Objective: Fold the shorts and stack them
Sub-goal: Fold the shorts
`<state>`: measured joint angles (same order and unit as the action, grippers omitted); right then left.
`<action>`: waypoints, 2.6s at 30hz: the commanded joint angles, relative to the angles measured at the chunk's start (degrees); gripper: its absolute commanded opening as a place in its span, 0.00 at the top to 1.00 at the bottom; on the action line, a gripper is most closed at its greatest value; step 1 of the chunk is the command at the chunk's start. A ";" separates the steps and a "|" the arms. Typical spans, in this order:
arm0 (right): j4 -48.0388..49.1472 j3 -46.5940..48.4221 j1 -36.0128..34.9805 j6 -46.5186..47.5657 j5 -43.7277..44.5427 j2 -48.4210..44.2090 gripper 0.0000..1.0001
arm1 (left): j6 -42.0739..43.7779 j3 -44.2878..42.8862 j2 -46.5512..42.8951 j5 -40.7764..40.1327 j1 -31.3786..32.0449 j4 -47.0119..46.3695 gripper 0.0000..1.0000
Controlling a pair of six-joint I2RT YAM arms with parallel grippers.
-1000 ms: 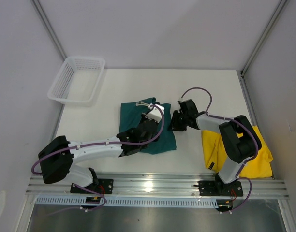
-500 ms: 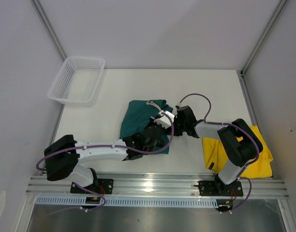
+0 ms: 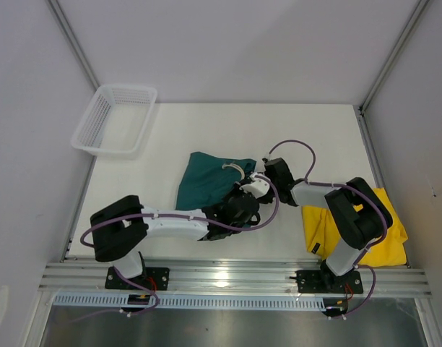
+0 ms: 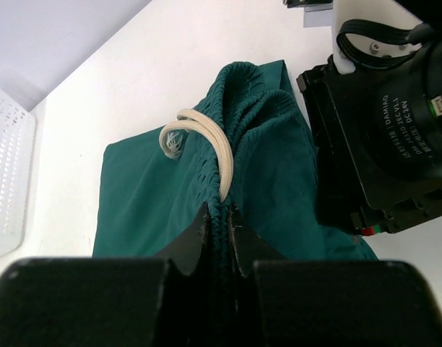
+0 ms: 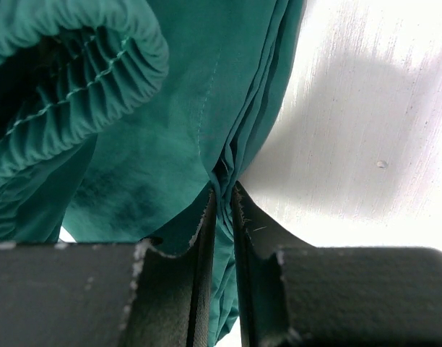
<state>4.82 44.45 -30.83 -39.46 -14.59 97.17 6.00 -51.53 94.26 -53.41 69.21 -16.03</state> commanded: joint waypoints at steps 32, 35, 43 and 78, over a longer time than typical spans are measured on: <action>-12.38 -2.08 6.04 3.78 4.13 -17.08 0.40 | -38.34 14.09 -26.94 50.41 -38.43 11.45 0.01; -12.46 -3.66 5.52 2.64 1.68 -21.13 0.37 | -39.22 13.39 -25.44 52.70 -43.27 13.74 0.01; -27.04 0.20 -14.58 -17.95 22.29 -30.61 0.00 | -39.04 11.36 -20.96 56.04 -49.16 14.63 0.01; -19.77 8.55 -44.94 -97.29 55.11 0.83 0.00 | -42.03 25.07 -53.73 35.84 -50.67 23.06 0.01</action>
<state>-17.28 52.18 -77.03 -113.01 38.48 96.01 -34.57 -27.64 43.97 -12.62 18.98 8.29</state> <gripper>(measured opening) 0.993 0.991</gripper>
